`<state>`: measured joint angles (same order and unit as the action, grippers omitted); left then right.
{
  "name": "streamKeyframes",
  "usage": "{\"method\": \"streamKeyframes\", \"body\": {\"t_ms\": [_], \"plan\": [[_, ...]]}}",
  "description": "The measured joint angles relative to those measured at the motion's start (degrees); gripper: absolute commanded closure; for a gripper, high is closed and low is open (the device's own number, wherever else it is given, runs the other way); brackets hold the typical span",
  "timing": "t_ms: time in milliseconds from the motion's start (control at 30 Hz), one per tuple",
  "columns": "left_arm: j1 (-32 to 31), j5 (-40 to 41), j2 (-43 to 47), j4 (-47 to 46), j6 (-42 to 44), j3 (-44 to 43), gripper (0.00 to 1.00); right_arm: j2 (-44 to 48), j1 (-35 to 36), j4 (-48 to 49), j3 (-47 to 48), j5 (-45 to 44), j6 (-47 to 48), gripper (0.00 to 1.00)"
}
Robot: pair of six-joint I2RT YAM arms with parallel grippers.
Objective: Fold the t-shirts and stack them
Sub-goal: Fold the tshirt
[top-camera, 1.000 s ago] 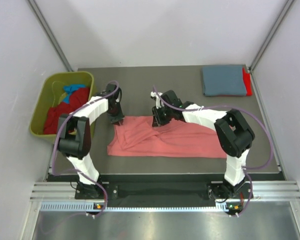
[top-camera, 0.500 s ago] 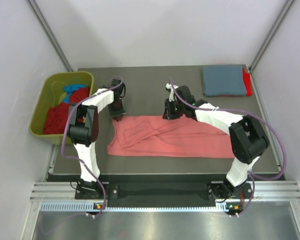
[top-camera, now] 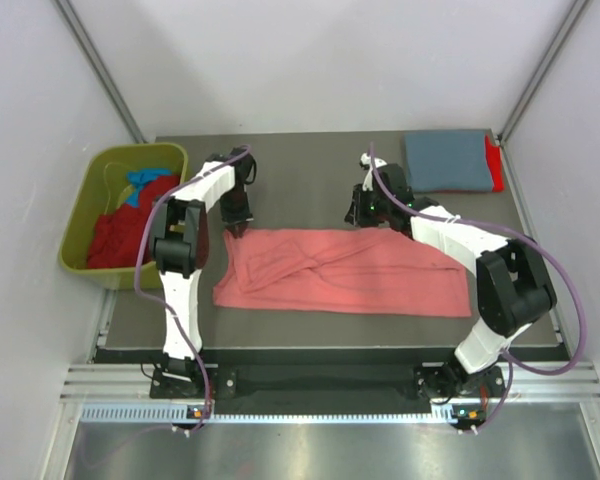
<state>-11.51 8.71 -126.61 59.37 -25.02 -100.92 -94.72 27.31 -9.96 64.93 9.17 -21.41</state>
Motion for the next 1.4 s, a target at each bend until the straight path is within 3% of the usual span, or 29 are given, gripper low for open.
{"method": "streamKeyframes", "body": {"t_ms": [233,433,667,767,967,1400], "plan": [[0.5,-0.2,-2.1,-3.2,1.3,-6.1,0.78,0.0,-0.1,-0.3,0.0,0.1,0.8,0.78],[0.9,-3.1,4.4,-6.0,2.5,-4.0,0.77,-1.2,0.1,0.3,1.2,4.7,2.7,0.71],[1.1,-3.3,23.1,-9.4,2.8,7.1,0.66,-15.5,3.0,-2.9,20.8,10.3,8.5,0.63],[2.2,-4.8,26.8,-10.9,3.8,11.5,0.63,-20.5,5.4,-3.9,27.5,11.1,10.4,0.63],[4.2,-6.8,19.5,-11.5,7.5,10.6,0.63,-21.6,8.5,-4.3,28.2,12.2,10.9,0.63],[4.0,-5.3,5.6,-11.3,12.5,3.9,0.62,-14.0,8.8,-3.8,17.9,10.6,11.6,0.63]]}}
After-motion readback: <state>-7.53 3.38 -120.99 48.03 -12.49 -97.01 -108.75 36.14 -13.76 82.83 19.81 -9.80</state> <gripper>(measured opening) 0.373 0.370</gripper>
